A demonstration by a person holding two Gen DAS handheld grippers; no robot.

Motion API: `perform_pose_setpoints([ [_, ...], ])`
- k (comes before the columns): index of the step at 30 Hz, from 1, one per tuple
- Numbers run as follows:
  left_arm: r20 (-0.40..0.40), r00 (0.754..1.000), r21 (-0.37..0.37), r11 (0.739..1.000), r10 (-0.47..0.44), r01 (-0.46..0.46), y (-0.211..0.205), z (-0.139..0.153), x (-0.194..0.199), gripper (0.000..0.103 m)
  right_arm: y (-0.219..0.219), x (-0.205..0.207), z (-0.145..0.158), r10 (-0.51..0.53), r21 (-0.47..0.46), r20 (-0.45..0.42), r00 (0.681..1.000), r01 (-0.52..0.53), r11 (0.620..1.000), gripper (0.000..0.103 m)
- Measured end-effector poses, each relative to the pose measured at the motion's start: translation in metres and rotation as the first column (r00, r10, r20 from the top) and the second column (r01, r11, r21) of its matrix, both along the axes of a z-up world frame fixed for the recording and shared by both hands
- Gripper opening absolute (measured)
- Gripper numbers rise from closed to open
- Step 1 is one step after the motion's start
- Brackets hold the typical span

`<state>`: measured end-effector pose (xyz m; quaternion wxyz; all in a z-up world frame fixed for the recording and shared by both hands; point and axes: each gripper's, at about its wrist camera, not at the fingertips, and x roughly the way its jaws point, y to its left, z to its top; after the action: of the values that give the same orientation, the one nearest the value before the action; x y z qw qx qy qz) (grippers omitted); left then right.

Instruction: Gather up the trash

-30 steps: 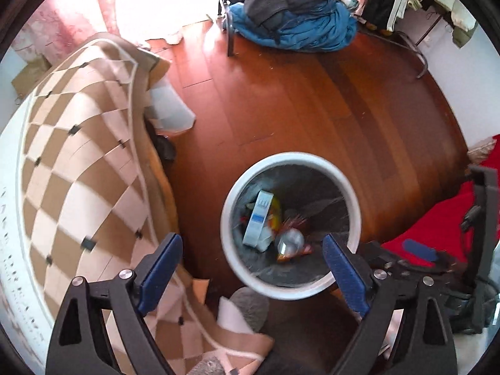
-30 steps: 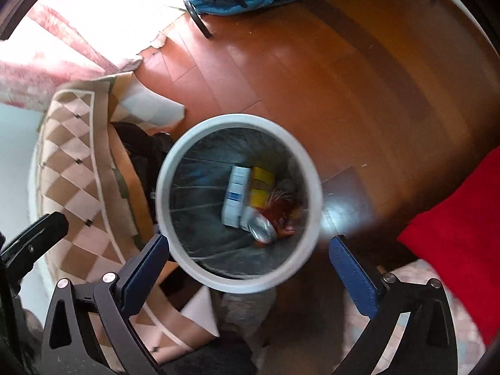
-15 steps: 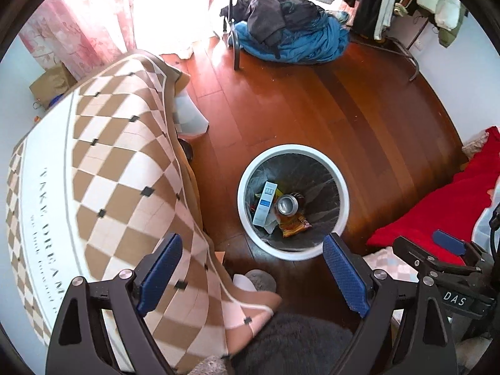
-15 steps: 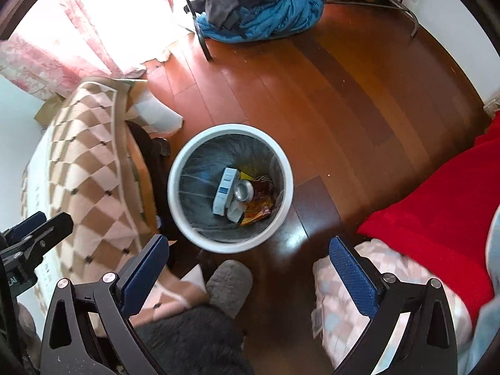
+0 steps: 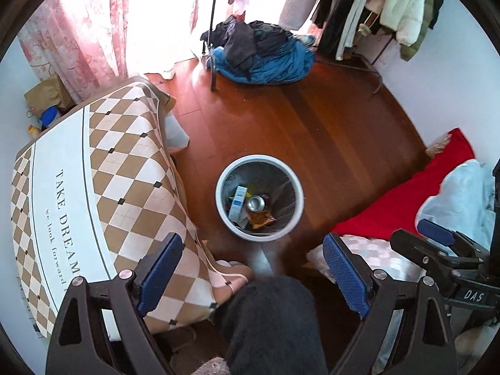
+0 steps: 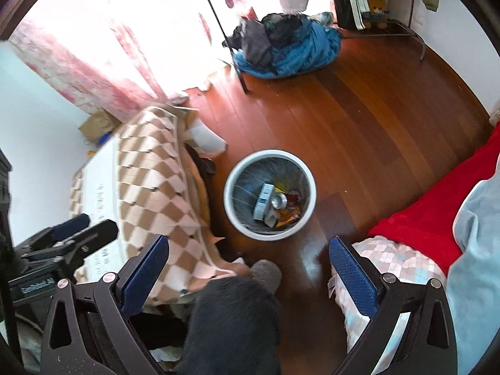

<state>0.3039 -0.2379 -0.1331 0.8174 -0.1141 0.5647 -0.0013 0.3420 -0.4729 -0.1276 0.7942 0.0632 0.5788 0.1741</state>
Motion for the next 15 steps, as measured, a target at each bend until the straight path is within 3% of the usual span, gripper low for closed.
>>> perform_pose_setpoints([
  [8, 0.051, 0.998, -0.047, 0.999, -0.02, 0.023, 0.006, 0.044, -0.024, 0.092, -0.003, -0.027, 0.053, 0.054, 0.071, 0.02, 0.998, -0.055, 0.996, 0.103],
  [15, 0.081, 0.996, -0.064, 0.997, -0.035, 0.041, 0.008, 0.071, -0.043, 0.092, 0.001, -0.045, 0.078, 0.095, 0.11, 0.032, 0.995, -0.098, 0.989, 0.103],
])
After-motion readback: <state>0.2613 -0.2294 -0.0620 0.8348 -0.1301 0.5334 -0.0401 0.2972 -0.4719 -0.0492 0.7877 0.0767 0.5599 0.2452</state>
